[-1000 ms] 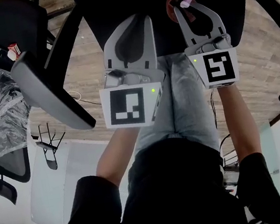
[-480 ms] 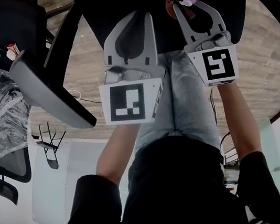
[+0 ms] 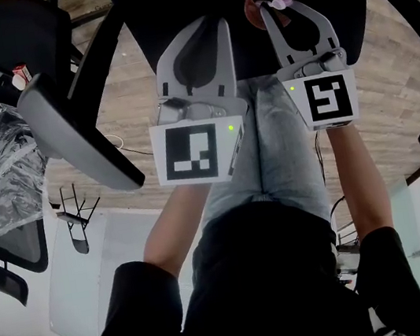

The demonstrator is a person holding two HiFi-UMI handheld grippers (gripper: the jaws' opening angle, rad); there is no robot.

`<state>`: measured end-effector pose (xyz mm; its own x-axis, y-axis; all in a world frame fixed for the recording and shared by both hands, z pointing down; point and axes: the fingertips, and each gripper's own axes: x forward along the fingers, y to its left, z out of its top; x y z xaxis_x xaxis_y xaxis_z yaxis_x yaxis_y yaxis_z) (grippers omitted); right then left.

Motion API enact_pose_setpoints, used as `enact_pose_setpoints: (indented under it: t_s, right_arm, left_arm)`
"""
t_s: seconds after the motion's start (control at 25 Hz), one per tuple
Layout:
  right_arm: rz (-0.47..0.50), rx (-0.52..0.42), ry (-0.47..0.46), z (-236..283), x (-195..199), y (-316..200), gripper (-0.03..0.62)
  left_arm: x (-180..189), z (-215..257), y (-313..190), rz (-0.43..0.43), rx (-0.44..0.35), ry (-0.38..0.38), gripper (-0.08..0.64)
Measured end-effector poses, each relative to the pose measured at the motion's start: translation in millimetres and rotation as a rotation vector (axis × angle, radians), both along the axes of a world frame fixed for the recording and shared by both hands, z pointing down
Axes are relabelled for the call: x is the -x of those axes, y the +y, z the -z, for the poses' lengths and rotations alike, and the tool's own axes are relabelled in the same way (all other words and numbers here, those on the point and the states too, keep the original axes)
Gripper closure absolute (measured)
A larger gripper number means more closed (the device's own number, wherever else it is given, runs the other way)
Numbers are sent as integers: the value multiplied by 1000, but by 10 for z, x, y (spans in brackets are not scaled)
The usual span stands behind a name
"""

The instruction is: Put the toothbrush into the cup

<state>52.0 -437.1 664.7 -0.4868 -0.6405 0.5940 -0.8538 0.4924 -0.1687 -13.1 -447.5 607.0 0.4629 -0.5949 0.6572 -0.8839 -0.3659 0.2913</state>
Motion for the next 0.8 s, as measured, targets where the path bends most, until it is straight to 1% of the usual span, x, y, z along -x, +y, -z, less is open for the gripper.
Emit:
enact_pose_setpoints:
  t_s: [0.24,0.4,0.6,0.8]
  right_arm:
    - [-6,13,-13,17,-6,2,546]
    - [12,8,-36,27,23,6,546]
    - [-1,28,-36,-17,-3,9,546]
    - [-7,20,-31,1,-39,-6,546]
  left_arm:
    - [-34,25,10,-4,5,1,519]
    - [-35,21,2,-2,3,1,520]
    - [-51,-8,-9,-6,9,2,520]
    - [-61,-4,-23,-12,5,4,520]
